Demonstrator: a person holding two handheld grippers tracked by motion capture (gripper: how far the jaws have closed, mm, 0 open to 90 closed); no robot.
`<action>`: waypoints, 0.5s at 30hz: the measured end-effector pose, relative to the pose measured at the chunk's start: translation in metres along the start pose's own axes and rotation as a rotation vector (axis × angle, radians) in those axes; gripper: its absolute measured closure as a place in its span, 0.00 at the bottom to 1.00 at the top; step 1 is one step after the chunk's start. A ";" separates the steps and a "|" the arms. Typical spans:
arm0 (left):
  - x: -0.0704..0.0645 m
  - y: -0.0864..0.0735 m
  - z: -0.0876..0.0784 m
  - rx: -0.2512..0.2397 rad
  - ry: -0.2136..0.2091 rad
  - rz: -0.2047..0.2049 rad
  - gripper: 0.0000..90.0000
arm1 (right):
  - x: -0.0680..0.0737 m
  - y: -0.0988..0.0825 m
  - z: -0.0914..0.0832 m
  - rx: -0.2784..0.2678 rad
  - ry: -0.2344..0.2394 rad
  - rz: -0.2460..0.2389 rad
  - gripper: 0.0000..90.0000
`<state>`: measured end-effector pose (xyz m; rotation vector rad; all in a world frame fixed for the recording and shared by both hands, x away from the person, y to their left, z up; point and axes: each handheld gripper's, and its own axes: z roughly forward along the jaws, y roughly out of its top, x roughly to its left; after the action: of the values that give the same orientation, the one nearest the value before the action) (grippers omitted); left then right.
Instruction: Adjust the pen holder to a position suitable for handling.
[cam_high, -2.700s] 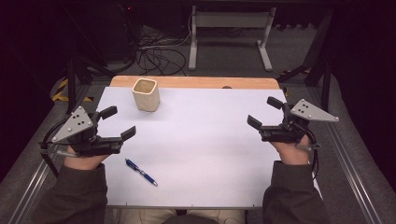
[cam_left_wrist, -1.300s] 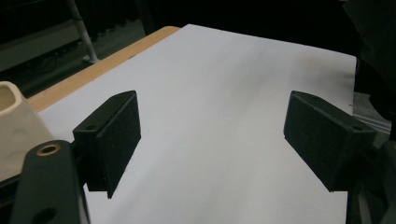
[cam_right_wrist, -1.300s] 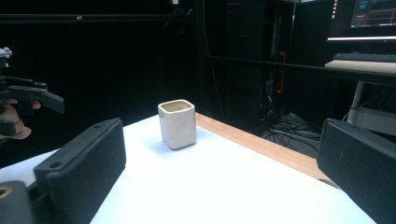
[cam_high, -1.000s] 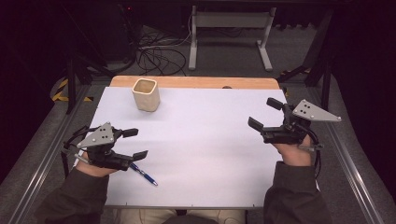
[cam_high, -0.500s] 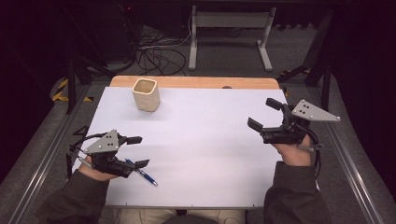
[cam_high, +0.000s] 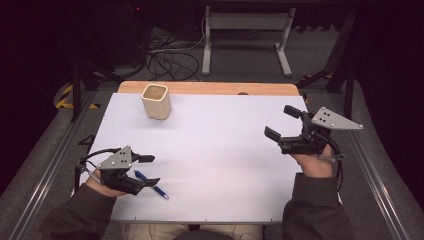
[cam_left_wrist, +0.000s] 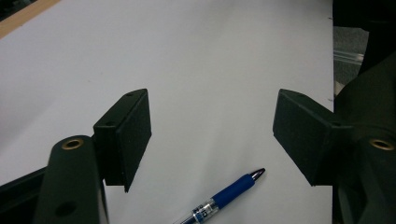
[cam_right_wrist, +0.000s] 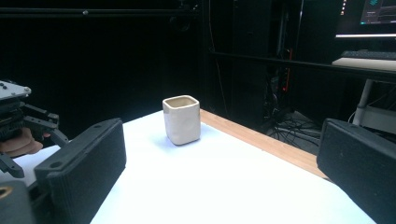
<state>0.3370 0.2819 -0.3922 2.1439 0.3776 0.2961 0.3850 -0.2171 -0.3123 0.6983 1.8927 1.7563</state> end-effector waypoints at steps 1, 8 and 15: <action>0.000 -0.001 0.001 0.005 -0.006 0.003 0.34 | 0.000 0.000 0.000 0.000 0.000 0.000 0.02; 0.004 -0.009 0.006 0.044 -0.024 0.015 0.38 | 0.000 0.000 0.000 -0.001 0.001 0.000 0.02; 0.008 -0.017 0.011 0.070 -0.051 0.016 0.40 | 0.000 0.000 0.001 0.003 0.005 0.000 0.02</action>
<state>0.3458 0.2857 -0.4125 2.2190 0.3460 0.2394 0.3854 -0.2162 -0.3127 0.6962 1.8986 1.7572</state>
